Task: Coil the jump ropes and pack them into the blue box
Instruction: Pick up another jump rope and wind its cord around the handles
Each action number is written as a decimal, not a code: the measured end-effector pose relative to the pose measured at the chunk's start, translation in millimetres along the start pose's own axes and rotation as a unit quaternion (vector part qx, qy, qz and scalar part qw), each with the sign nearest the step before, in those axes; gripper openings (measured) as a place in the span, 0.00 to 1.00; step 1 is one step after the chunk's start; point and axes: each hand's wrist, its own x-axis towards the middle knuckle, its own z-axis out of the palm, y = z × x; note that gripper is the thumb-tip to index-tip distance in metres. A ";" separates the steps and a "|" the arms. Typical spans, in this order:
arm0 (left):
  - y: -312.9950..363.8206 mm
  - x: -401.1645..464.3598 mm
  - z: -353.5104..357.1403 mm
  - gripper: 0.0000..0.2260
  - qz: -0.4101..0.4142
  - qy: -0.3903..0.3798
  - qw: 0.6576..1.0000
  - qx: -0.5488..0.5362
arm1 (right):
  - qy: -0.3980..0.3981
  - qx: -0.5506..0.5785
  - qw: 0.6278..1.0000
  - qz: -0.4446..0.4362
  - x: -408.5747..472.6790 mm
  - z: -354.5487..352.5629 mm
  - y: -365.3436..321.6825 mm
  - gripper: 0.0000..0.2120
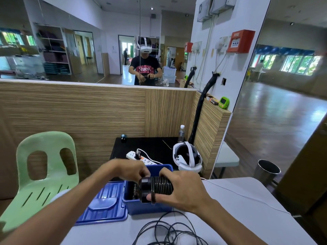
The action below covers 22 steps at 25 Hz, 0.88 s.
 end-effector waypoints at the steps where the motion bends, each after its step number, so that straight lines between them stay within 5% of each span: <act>1: 8.3 3.3 -10.2 0.03 -0.008 -0.015 0.997 0.076 | -0.001 -0.014 1.000 -0.005 0.4 -0.3 0.6 0.34; 7: 56.1 1.8 -28.3 0.07 -0.058 -0.022 0.957 0.283 | 0.016 -0.062 0.998 -0.007 3.0 2.5 3.3 0.37; 13: 90.2 2.3 -1.4 0.10 -0.094 0.131 0.888 0.430 | 0.026 -0.023 0.998 0.059 1.0 5.3 -0.2 0.34; 16: 75.6 -2.2 18.6 0.09 -0.065 0.266 0.897 0.348 | 0.039 -0.003 0.993 0.112 2.3 4.5 0.3 0.32; 18: 69.8 -3.9 38.2 0.04 -0.032 0.409 0.899 0.152 | 0.042 0.006 0.990 0.134 4.0 6.2 0.3 0.30; 20: 71.6 -5.5 58.3 0.07 -0.022 0.522 0.853 -0.005 | 0.048 0.004 0.988 0.146 5.7 8.4 0.6 0.30; 22: 69.7 -7.8 76.8 0.06 0.000 0.562 0.826 -0.044 | 0.044 0.011 0.988 0.149 6.2 10.5 -0.3 0.28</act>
